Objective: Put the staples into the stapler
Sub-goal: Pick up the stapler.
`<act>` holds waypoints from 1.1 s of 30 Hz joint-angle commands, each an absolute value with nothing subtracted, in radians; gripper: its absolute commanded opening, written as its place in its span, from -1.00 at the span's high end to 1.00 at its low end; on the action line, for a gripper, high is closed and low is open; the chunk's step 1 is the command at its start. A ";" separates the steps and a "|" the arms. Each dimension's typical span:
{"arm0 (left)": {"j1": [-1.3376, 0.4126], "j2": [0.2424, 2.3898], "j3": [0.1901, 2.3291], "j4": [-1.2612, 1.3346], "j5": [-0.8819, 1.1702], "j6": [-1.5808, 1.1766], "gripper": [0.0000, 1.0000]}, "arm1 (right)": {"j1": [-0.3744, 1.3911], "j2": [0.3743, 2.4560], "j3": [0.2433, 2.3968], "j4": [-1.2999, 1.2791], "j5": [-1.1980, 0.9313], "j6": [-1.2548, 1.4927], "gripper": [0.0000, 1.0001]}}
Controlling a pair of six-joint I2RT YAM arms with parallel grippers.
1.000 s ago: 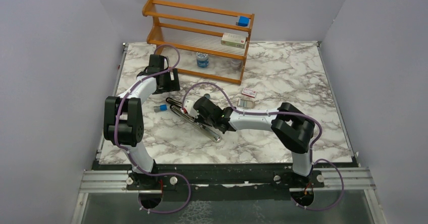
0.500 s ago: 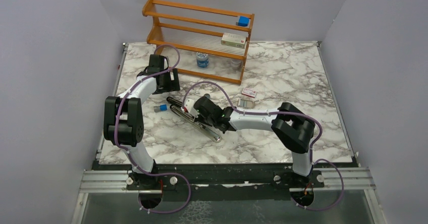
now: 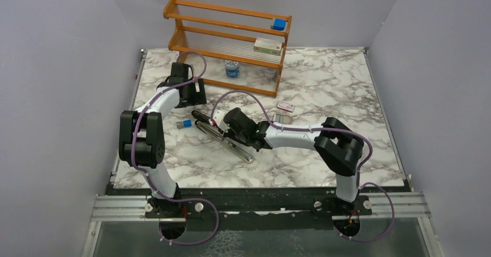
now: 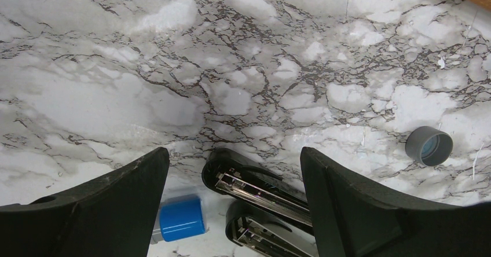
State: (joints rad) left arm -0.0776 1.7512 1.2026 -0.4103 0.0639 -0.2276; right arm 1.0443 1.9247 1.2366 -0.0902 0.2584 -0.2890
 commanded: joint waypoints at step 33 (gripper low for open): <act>-0.072 1.735 1.235 -0.412 0.087 -0.229 -0.73 | 0.843 1.782 1.168 -0.027 -0.042 -0.025 0.59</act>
